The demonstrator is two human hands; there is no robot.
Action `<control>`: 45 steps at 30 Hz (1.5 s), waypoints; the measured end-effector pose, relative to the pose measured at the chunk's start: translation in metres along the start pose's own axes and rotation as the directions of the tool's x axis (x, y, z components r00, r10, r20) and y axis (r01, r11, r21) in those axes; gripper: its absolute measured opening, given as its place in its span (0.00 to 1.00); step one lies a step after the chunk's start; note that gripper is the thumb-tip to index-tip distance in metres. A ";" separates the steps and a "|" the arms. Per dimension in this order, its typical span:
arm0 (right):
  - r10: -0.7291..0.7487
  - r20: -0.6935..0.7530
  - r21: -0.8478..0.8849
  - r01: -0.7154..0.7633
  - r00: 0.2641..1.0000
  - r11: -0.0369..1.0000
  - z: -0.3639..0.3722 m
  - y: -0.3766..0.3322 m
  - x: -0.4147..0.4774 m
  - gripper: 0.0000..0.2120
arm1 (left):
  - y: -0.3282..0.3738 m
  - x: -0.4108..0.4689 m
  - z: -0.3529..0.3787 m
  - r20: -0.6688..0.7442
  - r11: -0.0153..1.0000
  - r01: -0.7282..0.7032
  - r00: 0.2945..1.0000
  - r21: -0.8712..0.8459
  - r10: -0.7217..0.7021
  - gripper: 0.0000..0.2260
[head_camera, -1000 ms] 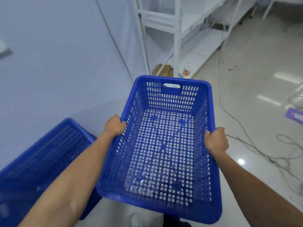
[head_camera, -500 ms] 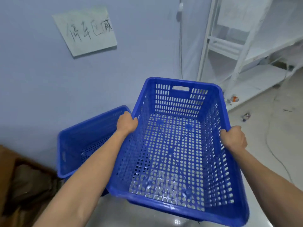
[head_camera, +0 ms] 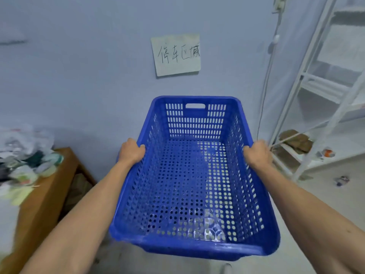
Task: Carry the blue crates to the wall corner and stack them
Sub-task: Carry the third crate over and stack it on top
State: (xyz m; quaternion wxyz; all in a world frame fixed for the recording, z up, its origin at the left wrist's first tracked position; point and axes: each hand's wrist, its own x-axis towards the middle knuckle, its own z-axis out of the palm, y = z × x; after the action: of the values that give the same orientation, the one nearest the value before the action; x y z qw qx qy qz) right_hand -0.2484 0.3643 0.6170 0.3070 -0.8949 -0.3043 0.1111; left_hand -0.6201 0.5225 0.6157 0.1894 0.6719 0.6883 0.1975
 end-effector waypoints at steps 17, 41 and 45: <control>-0.401 0.331 -0.060 0.443 0.854 0.894 0.177 -0.152 0.109 0.12 | -0.093 0.035 -0.023 -0.134 0.876 0.459 0.868 -0.148 -0.478 0.15; -0.610 0.648 -0.055 0.826 0.457 0.561 0.343 -0.363 0.204 0.10 | -0.038 0.009 0.043 0.074 0.410 0.581 0.633 -0.703 -0.771 0.12; -0.608 0.685 -0.029 0.849 0.401 0.527 0.360 -0.385 0.214 0.16 | -0.024 0.017 0.071 0.150 0.357 0.568 0.659 -0.742 -0.737 0.12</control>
State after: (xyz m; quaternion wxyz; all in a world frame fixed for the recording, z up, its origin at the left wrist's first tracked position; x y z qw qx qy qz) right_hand -0.4015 0.9103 0.5693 0.0329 -0.6166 -0.7663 0.1774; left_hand -0.6033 0.5407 0.5427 0.4316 0.1768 0.7710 0.4336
